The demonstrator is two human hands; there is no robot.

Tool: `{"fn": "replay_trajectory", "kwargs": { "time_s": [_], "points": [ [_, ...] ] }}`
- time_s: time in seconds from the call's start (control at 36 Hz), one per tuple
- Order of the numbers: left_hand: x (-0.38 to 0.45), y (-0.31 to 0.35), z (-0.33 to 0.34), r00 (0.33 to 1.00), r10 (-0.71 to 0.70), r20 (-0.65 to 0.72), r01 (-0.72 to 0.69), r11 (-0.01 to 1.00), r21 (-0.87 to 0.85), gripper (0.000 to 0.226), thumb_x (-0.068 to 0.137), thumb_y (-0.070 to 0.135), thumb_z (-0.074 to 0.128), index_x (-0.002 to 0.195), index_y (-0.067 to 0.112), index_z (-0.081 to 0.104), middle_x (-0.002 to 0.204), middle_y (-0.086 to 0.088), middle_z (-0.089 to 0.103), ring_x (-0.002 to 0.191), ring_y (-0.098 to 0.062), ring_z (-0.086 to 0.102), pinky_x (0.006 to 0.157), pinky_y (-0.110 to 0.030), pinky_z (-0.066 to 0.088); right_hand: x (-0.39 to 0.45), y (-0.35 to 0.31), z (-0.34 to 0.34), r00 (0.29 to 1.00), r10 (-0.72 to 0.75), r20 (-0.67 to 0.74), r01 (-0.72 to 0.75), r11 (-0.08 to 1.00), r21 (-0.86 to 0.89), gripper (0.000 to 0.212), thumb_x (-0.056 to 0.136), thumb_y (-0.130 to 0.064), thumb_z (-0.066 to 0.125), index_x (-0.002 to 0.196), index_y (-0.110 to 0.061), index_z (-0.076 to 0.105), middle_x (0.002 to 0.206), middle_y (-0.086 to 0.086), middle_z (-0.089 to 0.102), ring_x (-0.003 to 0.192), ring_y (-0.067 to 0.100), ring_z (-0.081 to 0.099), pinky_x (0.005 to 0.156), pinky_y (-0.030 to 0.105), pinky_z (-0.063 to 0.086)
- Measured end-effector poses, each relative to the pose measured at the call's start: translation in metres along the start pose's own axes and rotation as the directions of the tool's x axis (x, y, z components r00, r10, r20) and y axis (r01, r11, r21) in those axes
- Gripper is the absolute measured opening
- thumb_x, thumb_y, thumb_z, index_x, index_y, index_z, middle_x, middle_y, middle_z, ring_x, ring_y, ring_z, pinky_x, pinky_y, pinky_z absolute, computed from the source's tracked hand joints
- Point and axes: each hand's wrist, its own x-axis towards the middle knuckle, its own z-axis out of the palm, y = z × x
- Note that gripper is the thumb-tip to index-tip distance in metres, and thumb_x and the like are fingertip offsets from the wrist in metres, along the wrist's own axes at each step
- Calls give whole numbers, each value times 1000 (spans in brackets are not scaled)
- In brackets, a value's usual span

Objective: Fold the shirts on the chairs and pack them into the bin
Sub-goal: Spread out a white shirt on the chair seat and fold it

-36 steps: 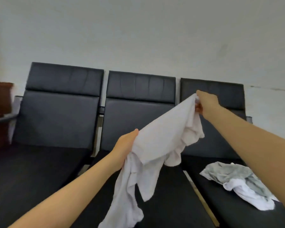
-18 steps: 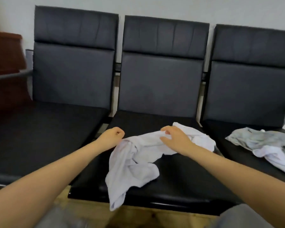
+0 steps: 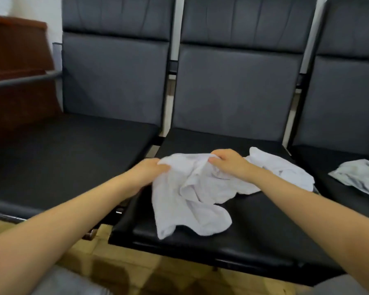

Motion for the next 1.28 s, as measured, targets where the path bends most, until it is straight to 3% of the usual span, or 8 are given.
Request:
{"fn": "replay_trajectory", "kwargs": {
  "time_s": [0.14,0.31,0.44,0.56,0.69,0.81,1.03,1.28],
  "points": [
    [16,24,-12,992,68,-103,-90,971,-222,17,90,25,66,86,8,65,84,-4,68,77,-18,63,68,-28,49,-7,-4,-50,978,182,-98,-100,831,548,21,97,-12,53,80,-11,66,76,2,68,71,14,63,67,27,50],
    [37,48,0,960,240,-146,-223,966,128,31,90,39,64,81,10,65,80,-1,61,76,-15,56,71,-31,43,-10,14,-94,899,403,-171,-181,698,693,28,89,-26,64,107,-5,68,106,14,71,99,28,67,93,41,52],
    [57,37,9,958,248,-145,-197,934,298,23,89,36,66,86,14,69,83,4,64,80,-10,58,69,-22,46,-14,56,-101,839,428,-337,-315,886,340,30,90,-20,61,105,6,65,93,23,63,87,23,57,68,30,43],
    [71,24,20,972,187,-141,-141,949,283,15,91,26,63,92,12,69,89,7,64,85,-8,58,67,-17,42,-33,82,-86,831,322,-454,-409,906,-105,16,91,-16,59,106,-15,62,88,0,57,93,24,57,75,30,40],
    [83,15,24,969,128,-213,-107,989,106,12,93,17,59,102,20,66,105,0,65,99,-18,61,75,-25,47,-52,75,-51,838,-81,-540,-108,945,-309,16,87,-13,55,97,-10,68,94,0,58,96,20,52,81,26,37],
    [88,18,22,979,-13,-204,-42,964,-262,29,93,12,59,121,20,62,120,-8,63,105,-23,63,75,-31,53,-51,44,-24,883,-436,-172,292,798,-527,20,87,-27,48,91,-20,66,86,-8,55,83,17,50,82,29,41],
    [90,17,18,983,-106,-148,-26,722,-691,41,93,1,57,133,4,52,111,-13,63,93,-16,65,79,-28,51,-35,16,49,968,-245,54,245,881,-405,60,92,-55,54,145,-31,40,141,-6,44,130,12,37,107,28,34],
    [94,19,0,961,-184,-206,-37,654,-756,35,93,5,59,127,9,61,123,-9,62,101,-16,65,95,-30,51,-9,14,52,965,-261,23,250,892,-377,26,96,-30,43,74,-26,55,79,-9,45,80,10,40,77,29,36]
  ]
}}
